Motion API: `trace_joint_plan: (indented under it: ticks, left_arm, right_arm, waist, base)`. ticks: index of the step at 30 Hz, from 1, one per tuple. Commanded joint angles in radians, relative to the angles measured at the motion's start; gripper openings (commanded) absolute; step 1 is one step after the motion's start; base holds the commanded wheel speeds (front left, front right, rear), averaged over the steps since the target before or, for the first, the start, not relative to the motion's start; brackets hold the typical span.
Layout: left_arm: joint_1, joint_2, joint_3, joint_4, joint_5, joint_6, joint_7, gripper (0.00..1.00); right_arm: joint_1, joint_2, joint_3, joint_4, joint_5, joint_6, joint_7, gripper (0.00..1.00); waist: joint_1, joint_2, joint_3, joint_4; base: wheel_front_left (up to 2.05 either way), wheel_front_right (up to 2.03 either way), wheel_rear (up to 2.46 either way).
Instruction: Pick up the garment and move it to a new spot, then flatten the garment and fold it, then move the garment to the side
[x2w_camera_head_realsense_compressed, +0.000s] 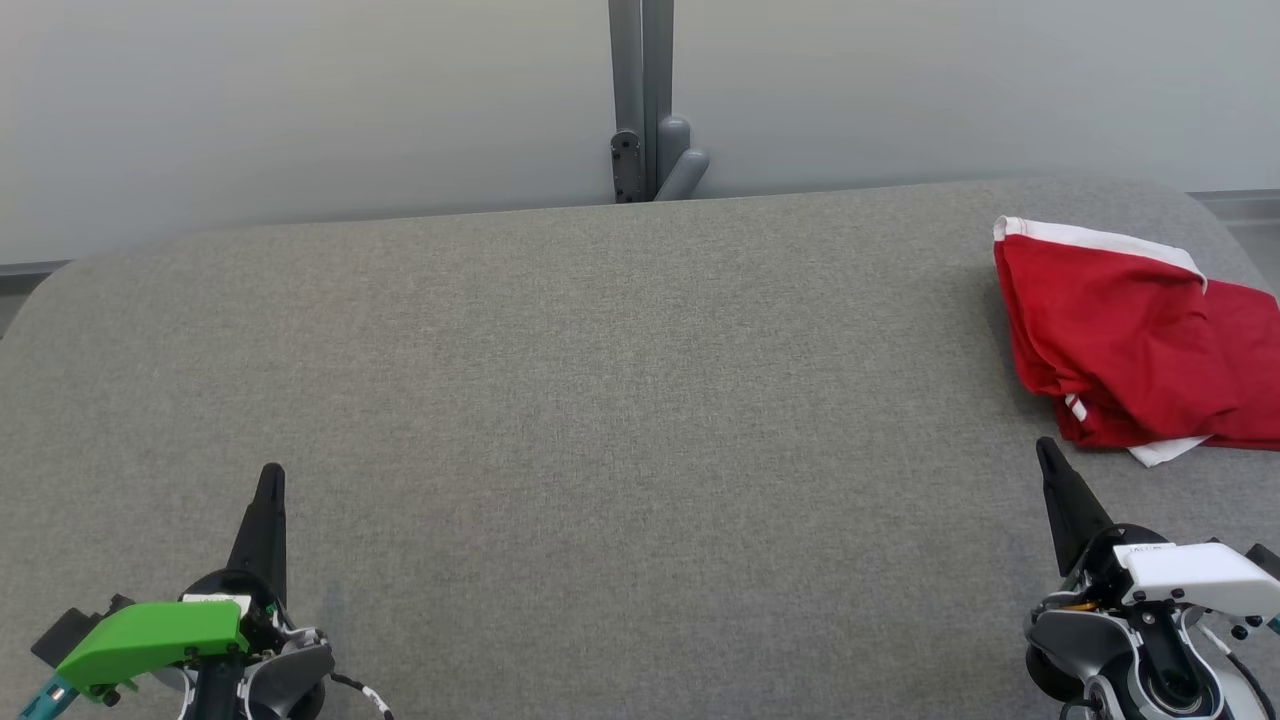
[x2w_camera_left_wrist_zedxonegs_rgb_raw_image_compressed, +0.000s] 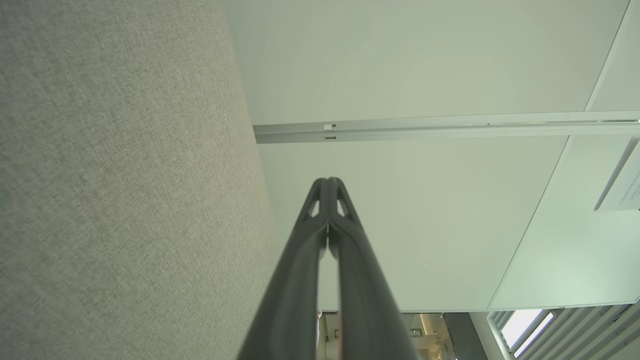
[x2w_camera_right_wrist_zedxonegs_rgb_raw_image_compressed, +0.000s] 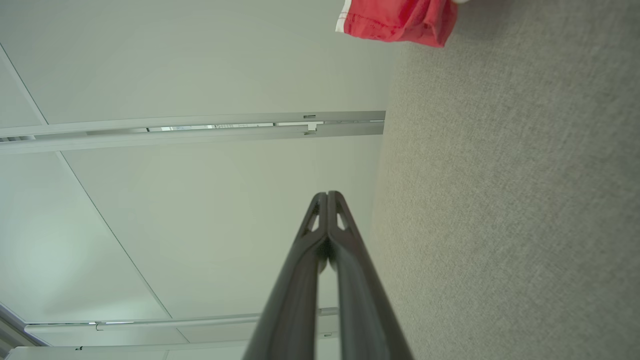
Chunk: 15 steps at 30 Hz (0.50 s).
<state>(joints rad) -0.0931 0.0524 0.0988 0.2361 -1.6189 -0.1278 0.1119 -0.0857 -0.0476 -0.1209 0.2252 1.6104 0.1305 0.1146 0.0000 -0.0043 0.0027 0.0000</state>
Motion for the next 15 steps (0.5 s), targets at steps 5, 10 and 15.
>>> trace_joint_plan:
  ticks: [5,10,15]
  left_arm:
    - [-0.015,0.001,0.005,0.000,0.004,-0.005,0.000,0.00]
    - [-0.015,0.001,0.006,0.000,0.004,-0.005,0.000,0.00]
    - [-0.015,0.001,0.006,0.000,0.004,-0.005,0.001,0.00]
  right_arm:
    - [-0.004,-0.005,-0.002,-0.003,0.008,0.000,0.005,0.00]
    - [-0.004,-0.005,-0.002,-0.003,0.008,0.000,0.005,0.00]
    - [-0.004,-0.005,-0.002,-0.003,0.008,0.000,0.005,0.00]
  waist:
    - [0.0000,0.0043,0.000,0.000]
    - [0.0000,0.0043,0.000,0.000]
    - [0.0000,0.0043,0.000,0.000]
  base:
    - [0.00,0.00,0.00]
    - [0.00,0.00,0.00]
    - [0.00,0.00,0.00]
